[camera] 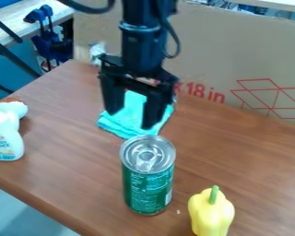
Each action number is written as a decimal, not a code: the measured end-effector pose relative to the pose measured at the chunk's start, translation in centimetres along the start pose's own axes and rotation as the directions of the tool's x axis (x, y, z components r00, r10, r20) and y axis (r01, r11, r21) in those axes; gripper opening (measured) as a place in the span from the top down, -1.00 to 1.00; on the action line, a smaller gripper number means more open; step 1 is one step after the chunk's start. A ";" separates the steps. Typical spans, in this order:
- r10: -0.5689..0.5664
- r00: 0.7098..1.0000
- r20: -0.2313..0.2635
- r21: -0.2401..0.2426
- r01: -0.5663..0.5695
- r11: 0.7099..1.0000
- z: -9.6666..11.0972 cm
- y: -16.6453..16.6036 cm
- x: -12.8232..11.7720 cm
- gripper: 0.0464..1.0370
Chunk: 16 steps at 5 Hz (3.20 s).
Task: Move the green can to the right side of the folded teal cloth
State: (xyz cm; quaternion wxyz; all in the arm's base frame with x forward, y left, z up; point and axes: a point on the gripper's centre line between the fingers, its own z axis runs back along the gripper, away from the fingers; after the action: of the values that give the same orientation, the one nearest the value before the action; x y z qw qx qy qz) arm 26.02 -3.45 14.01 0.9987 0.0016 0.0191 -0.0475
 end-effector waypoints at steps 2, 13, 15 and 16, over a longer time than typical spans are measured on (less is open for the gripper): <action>-0.071 0.996 -0.055 -0.026 0.070 0.997 -1.9 -2.5 -1.0 -0.93; -0.250 0.965 0.075 0.002 0.250 0.968 -1.6 0.1 12.2 -0.93; -0.283 0.955 0.088 -0.031 0.287 0.957 -2.3 0.2 13.6 -0.93; -0.279 0.955 0.098 -0.014 0.281 0.959 -1.8 -0.2 12.9 -0.93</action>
State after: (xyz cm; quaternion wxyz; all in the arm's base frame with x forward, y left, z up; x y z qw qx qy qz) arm 38.72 -4.91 11.71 0.9816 -0.0172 -0.0276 -0.1883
